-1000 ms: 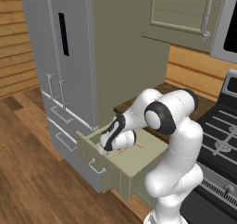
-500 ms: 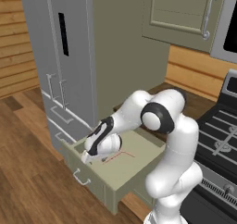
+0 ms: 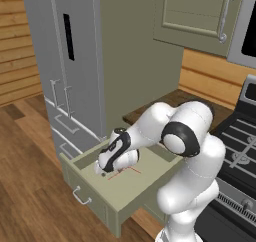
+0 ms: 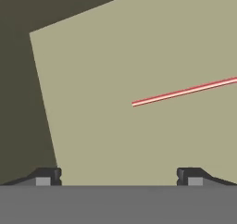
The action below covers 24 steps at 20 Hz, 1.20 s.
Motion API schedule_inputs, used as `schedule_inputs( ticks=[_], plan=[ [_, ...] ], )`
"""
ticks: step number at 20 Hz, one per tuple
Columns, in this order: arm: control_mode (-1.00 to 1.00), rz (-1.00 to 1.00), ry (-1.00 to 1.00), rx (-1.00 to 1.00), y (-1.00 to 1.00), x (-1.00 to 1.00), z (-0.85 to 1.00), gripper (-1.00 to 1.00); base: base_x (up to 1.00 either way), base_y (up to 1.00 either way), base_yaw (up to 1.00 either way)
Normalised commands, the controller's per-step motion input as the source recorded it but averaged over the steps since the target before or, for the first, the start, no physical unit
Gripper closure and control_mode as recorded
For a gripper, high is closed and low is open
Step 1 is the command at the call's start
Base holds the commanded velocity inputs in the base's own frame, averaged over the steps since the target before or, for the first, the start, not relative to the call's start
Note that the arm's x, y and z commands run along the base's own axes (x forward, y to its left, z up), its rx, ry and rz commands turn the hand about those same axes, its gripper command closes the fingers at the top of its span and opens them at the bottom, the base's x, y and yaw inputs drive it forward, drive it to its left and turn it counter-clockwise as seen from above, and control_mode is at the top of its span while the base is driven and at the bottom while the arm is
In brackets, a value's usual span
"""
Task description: Take a straw from the drawer in front and place it inside the glass cup on the dining counter.
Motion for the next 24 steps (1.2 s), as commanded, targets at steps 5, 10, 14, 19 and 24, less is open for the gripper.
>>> schedule_inputs(
  ticks=[5, 10, 14, 19, 24],
  plan=[
    [-1.0, -0.02, 0.0, -0.09, -0.68, 0.39, 0.0, -1.0, 0.0, 0.0, 0.0],
    [-1.0, 0.0, 0.0, -0.07, -0.51, 0.42, 0.0, -1.0, 0.0, 0.0, 0.0],
    [-1.0, 0.01, 0.0, -0.1, -0.23, 0.03, -0.03, -1.0, 0.0, 0.0, 0.0],
    [-1.0, 0.08, 0.0, -0.1, -0.27, 0.0, -0.22, -1.0, 0.0, 0.0, 0.0],
    [-1.0, 0.1, 0.0, -0.05, -0.29, 0.16, -0.24, -1.0, 0.0, 0.0, 0.0]
  ],
)
